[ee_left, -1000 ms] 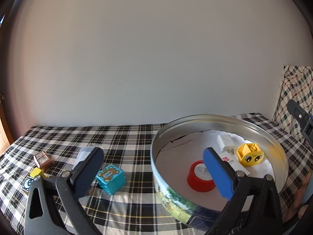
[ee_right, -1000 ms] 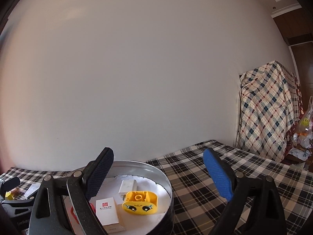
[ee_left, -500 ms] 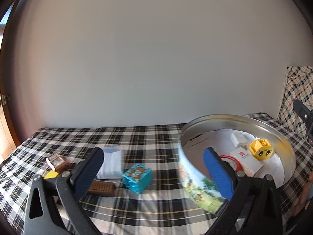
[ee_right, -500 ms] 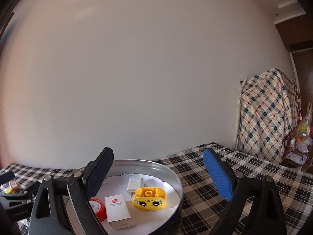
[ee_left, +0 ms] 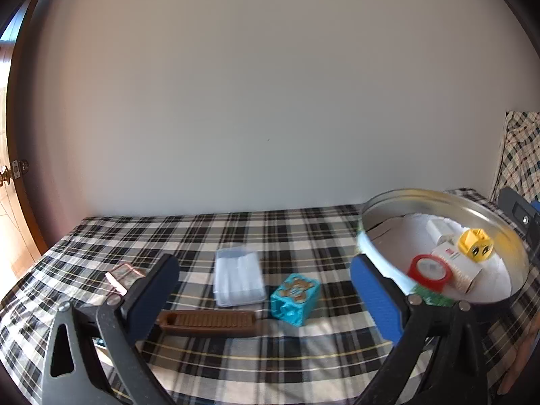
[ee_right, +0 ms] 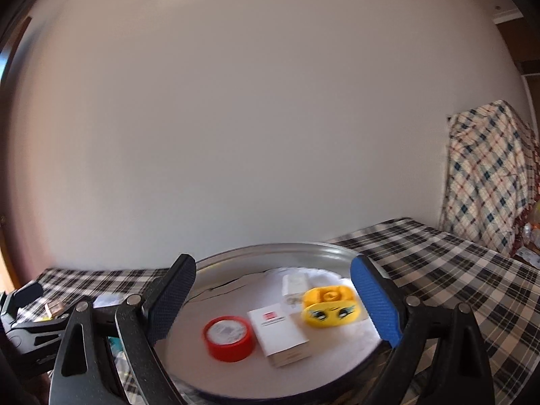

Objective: Organize rigid objects
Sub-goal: 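Move both tools back from the tin toward the blocks on the bed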

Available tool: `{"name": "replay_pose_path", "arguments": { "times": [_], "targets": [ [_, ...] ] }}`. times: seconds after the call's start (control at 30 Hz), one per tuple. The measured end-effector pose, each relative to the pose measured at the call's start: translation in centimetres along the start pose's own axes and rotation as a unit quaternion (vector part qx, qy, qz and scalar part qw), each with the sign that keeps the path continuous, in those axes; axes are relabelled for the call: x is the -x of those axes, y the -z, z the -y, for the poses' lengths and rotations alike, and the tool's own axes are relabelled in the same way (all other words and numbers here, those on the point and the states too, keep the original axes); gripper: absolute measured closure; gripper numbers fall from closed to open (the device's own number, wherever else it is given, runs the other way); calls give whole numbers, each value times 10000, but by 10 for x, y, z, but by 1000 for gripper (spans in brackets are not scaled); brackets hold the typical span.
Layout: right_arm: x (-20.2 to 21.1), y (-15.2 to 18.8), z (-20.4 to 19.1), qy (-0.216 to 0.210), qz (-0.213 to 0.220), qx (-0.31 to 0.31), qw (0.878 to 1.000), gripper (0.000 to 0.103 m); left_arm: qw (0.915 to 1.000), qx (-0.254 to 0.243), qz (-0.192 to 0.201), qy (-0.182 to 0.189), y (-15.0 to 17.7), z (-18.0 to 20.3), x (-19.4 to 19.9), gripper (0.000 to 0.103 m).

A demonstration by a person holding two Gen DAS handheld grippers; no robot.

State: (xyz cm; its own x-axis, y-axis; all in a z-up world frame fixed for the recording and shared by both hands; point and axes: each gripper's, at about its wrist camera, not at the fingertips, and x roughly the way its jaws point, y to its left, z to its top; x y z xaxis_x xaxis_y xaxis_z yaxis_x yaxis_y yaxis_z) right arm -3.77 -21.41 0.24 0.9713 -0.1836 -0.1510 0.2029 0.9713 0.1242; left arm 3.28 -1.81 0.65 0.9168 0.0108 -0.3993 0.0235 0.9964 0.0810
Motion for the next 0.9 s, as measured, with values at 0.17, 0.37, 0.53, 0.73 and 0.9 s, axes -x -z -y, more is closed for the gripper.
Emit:
{"name": "replay_pose_path", "arguments": {
  "times": [0.17,0.37,0.53,0.73,0.9],
  "targets": [
    [-5,7,-30,-199,-317,180,9991,9,9998,-6,-178,-60,2,-22,-4,0],
    [-7,14,-60,-437,-506,366,9971,9,9990,75,-356,-256,6,-50,-6,0],
    [-6,19,-87,-600,-568,595,9948,9,9975,127,-580,-393,9,-72,-12,0],
    [-14,24,-115,-809,-721,703,9916,9,9930,210,-1060,-480,15,-97,-23,0],
    [-32,30,-146,-1055,-1133,906,9838,9,9874,395,-1454,-490,23,-117,-32,0]
  ]
}}
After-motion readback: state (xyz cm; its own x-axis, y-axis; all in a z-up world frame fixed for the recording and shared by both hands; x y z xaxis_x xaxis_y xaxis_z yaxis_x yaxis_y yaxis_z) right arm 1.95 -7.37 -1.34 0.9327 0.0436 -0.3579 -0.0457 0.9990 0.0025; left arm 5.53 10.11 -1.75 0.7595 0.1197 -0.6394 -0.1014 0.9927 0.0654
